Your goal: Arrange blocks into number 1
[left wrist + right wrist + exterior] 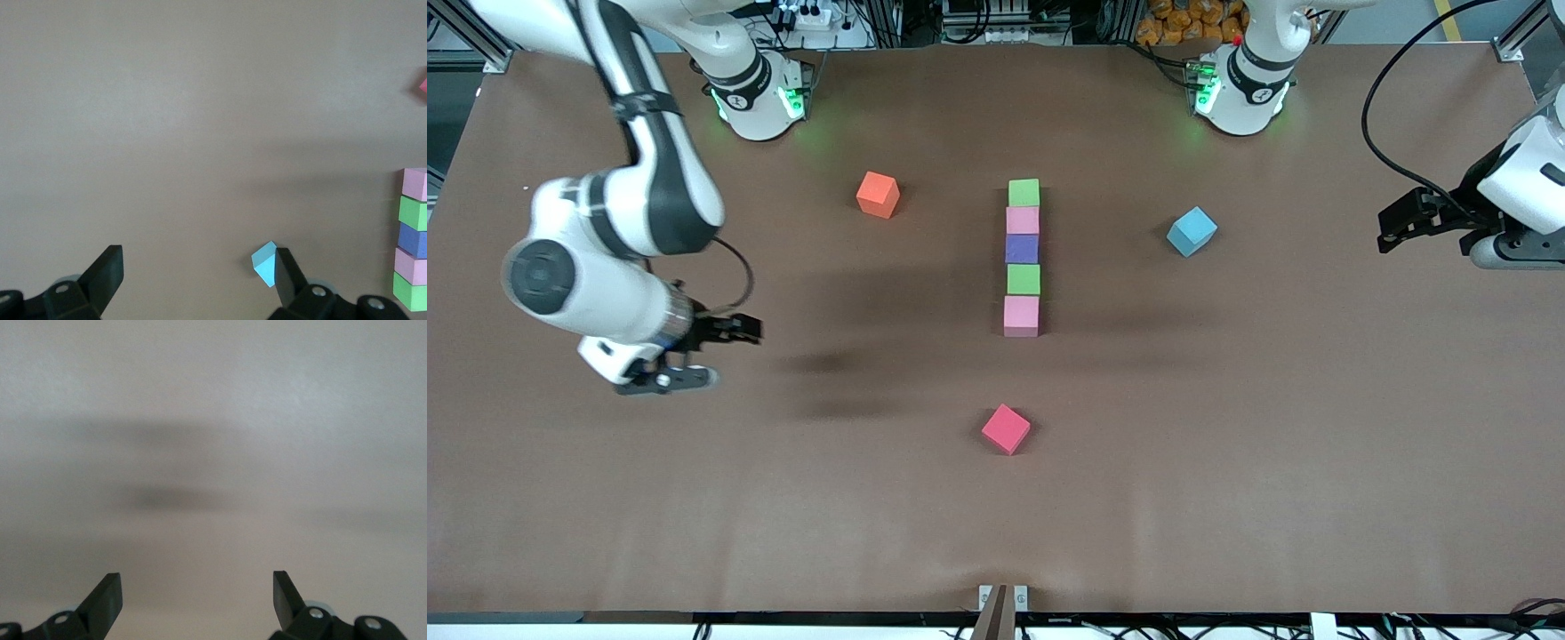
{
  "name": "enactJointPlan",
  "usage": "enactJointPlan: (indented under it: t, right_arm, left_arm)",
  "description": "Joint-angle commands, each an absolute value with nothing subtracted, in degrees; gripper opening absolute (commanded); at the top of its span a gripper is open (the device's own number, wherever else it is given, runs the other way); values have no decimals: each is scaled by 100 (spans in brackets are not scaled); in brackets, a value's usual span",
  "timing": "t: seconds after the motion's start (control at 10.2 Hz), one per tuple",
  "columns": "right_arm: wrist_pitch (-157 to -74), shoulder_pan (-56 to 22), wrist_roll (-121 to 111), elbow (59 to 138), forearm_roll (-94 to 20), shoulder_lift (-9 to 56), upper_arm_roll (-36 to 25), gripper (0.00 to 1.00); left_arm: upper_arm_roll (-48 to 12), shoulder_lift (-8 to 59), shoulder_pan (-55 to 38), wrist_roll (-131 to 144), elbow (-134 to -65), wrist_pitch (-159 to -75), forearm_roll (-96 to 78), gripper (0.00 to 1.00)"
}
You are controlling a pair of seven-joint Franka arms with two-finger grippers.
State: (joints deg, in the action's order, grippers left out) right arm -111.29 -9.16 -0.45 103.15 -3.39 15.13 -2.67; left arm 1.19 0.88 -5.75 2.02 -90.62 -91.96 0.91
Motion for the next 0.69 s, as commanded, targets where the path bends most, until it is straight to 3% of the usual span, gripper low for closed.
enactJointPlan:
  t: [0.0,0.2,0.59]
  right_arm:
    - [-10892,-616,-202,10828,-220,653,-123,100]
    - [-10497,-536,-202,10549,-211,152,-158,100]
    - [-8836,-501,-114,8800,-167,114,-570,100]
  left_arm:
    - [97,9,-598,272,-9053,-9185,132,100]
    - [88,9,-606,290,-9053,-9185,132,100]
    - [53,18,-606,273,-9053,-9185,132,100]
